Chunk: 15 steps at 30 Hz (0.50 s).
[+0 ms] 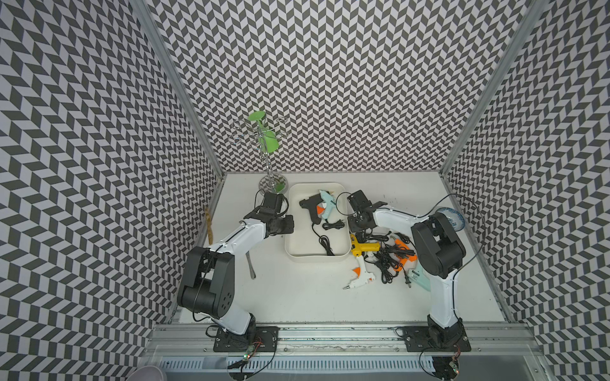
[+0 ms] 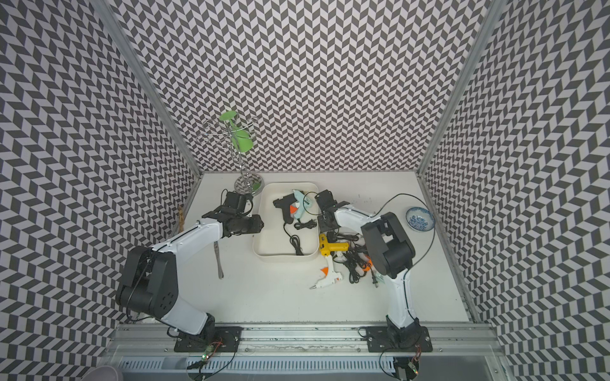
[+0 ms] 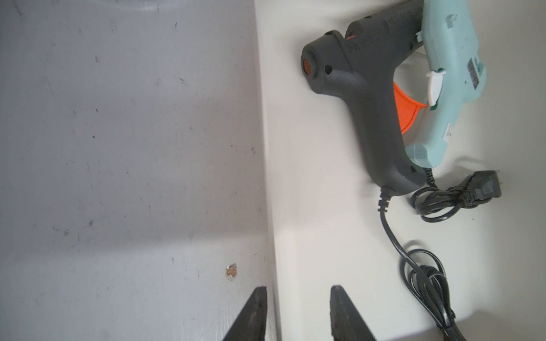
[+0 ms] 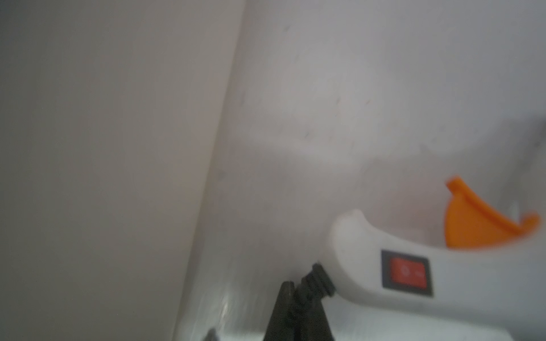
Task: Put the hot melt glue gun into the storage box
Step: Move the hot melt adhesive gun to the center of the board.
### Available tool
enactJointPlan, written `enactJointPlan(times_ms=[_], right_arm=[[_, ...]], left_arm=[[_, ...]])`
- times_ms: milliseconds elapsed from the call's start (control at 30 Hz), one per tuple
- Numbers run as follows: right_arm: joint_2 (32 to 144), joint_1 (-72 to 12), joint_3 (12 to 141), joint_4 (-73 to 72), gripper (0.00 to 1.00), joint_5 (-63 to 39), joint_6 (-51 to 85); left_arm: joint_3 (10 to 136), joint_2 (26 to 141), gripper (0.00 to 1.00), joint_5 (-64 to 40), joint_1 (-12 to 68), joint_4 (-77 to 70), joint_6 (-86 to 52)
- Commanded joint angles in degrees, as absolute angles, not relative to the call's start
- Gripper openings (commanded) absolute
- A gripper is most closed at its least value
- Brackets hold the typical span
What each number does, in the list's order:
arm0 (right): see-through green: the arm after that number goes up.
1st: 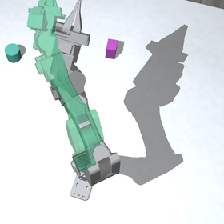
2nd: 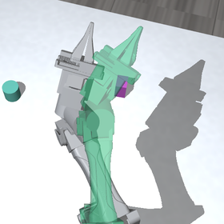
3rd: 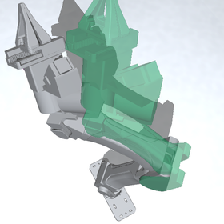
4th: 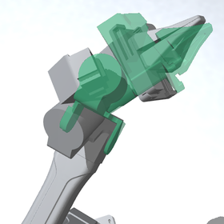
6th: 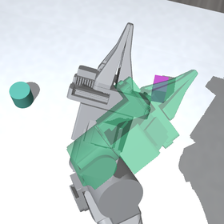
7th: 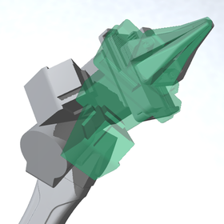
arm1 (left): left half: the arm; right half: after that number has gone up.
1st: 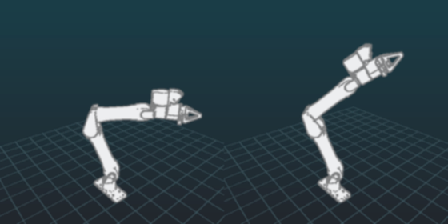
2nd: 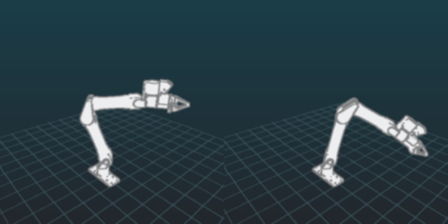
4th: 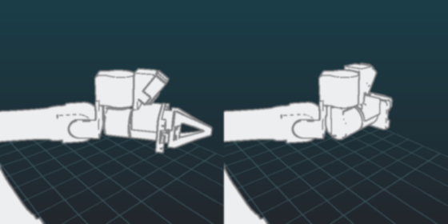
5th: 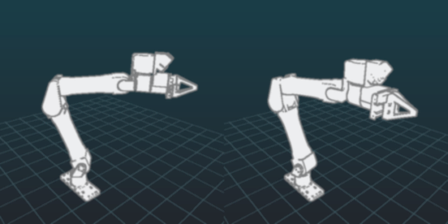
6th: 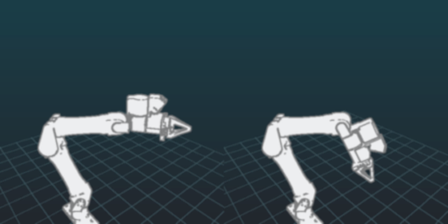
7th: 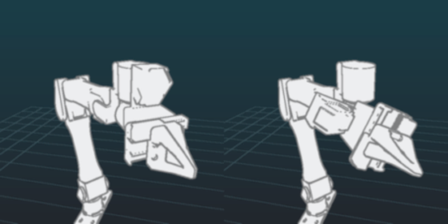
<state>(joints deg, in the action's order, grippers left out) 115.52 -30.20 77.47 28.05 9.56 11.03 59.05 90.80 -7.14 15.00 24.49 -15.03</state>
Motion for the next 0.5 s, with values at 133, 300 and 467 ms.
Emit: enactJointPlan(times_ms=[133,300,467], right_arm=[[105.0,-27.6,66.8,28.9,0.65,9.2,18.9],[103.5,-25.9,68.7,26.0,0.78,5.5,22.5],[108.8,-24.9,73.7,25.1,0.8,-1.2,24.4]], left_arm=[[60.1,92.6,0.4,-7.8,15.2,24.1,-14.6],[60.3,92.9,0.4,-8.5,15.2,23.9,-14.5],[60.0,92.2,0.4,-8.4,15.2,23.8,-14.4]])
